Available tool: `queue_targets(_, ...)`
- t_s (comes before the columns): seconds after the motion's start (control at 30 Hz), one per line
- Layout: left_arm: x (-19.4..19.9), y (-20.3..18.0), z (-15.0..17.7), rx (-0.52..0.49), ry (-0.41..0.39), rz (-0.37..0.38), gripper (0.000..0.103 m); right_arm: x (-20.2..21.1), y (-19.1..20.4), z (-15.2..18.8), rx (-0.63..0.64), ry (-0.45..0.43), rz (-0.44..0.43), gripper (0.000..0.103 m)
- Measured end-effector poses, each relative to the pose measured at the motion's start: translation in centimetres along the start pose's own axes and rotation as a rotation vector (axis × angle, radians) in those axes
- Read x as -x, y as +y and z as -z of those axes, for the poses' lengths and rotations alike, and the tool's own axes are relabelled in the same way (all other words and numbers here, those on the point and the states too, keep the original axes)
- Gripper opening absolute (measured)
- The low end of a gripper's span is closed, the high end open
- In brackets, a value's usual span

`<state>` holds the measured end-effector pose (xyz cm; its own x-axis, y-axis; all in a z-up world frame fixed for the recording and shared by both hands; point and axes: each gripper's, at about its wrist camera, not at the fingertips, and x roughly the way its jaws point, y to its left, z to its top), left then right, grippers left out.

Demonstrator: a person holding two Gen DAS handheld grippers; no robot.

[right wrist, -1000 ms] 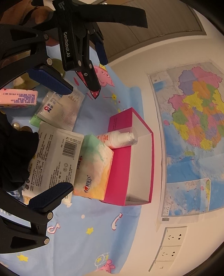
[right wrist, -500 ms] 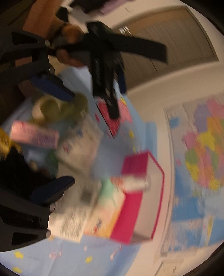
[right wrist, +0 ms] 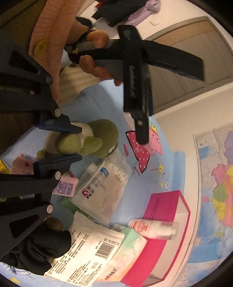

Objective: Organize soft objects

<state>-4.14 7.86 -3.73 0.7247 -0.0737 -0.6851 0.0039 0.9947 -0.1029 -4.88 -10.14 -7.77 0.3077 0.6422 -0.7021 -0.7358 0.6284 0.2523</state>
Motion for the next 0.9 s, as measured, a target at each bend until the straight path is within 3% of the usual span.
queue_targets(0.4, 1.3, 1.0, -0.9, 0.001, -0.035, 0.177, 0.103, 0.7, -4.2, -5.5, -0.086, -0.118, -0.072, 0.020)
queue_targets(0.6, -1.1, -0.8, -0.3, -0.068, 0.024, 0.251, 0.103, 0.5, -6.9, -6.7, -0.156, -0.135, -0.086, 0.020)
queue_targets(0.9, -3.4, -2.8, 0.2, -0.147, 0.087, 0.302, 0.096, -1.4, -8.1, -5.7, -0.211, -0.055, -0.131, 0.021)
